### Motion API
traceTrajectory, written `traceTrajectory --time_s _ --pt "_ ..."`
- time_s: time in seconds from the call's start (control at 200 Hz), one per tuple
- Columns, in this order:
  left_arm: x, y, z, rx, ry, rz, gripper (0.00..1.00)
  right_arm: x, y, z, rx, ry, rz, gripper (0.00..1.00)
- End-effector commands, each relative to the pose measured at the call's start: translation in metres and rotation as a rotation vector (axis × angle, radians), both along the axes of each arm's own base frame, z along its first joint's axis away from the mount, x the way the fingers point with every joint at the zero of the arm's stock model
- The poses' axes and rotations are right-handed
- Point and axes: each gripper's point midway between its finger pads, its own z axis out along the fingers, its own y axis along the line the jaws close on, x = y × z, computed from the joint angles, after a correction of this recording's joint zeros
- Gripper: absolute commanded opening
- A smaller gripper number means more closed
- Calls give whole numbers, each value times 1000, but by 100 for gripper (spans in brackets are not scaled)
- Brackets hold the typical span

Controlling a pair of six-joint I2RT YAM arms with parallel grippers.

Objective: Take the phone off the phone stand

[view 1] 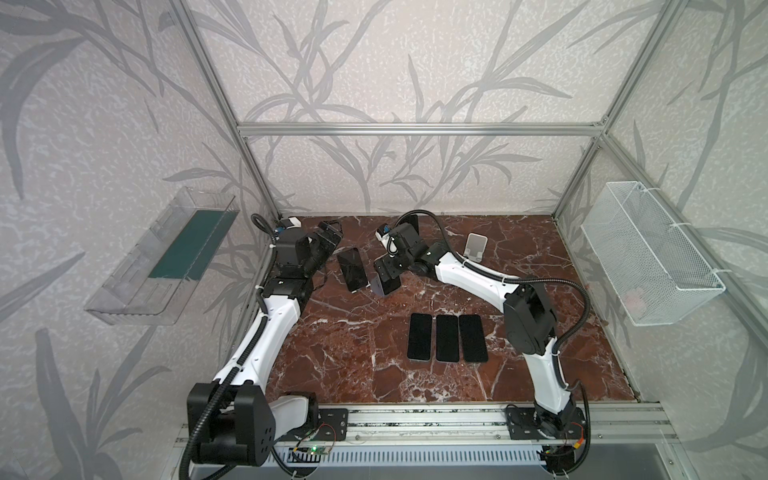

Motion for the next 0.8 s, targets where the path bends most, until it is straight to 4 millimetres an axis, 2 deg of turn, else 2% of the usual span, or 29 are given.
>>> traceTrajectory --time_s 0.0,0.28,0.43,0.595,0.795 --pt "6 -4 9 -18 -28 -28 90 -5 13 -4 55 15 53 92" --pt "9 -9 6 -25 -16 -54 90 0 21 -20 61 24 58 84" --pt "9 -9 8 -26 -19 -55 89 7 12 -26 34 2 0 77" --pt "9 -11 9 -38 -25 -67 89 9 6 -18 34 -42 -22 69" --pt "10 -12 10 -44 -30 -71 89 -4 13 2 32 -108 9 66"
